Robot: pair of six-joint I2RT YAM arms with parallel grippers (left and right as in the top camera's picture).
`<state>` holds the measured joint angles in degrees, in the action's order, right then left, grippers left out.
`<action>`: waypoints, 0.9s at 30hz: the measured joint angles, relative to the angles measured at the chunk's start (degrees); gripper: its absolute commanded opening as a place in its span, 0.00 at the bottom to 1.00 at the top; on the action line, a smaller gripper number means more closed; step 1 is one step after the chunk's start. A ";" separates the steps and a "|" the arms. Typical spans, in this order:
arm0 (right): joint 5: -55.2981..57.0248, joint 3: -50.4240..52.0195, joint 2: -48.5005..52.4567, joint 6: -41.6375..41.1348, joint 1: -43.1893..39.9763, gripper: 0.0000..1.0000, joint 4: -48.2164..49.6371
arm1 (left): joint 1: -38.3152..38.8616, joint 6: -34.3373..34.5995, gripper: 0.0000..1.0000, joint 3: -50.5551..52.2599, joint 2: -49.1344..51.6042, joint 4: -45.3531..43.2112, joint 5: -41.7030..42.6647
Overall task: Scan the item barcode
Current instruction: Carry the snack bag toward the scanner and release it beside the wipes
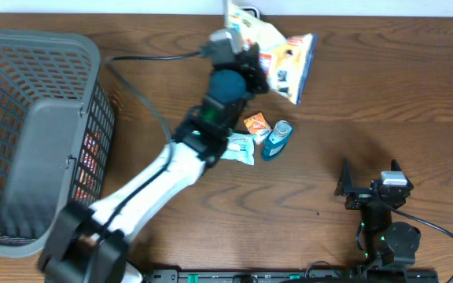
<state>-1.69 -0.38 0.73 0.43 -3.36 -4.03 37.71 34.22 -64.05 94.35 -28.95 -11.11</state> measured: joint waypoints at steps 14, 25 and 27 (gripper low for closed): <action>0.00 0.00 0.00 0.00 0.00 0.99 0.02 | 4.33 -2.62 0.08 -0.07 11.23 -5.46 -1.07; 0.00 0.00 0.00 0.00 0.00 0.99 0.02 | -0.28 -0.55 0.07 -0.07 11.21 1.79 -10.58; 0.00 0.00 0.00 0.00 0.00 0.99 0.02 | -2.16 2.27 0.07 -0.09 11.21 3.89 -11.37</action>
<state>-1.69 -0.38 0.73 0.43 -3.36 -4.01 35.55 36.49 -64.14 105.56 -25.06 -22.48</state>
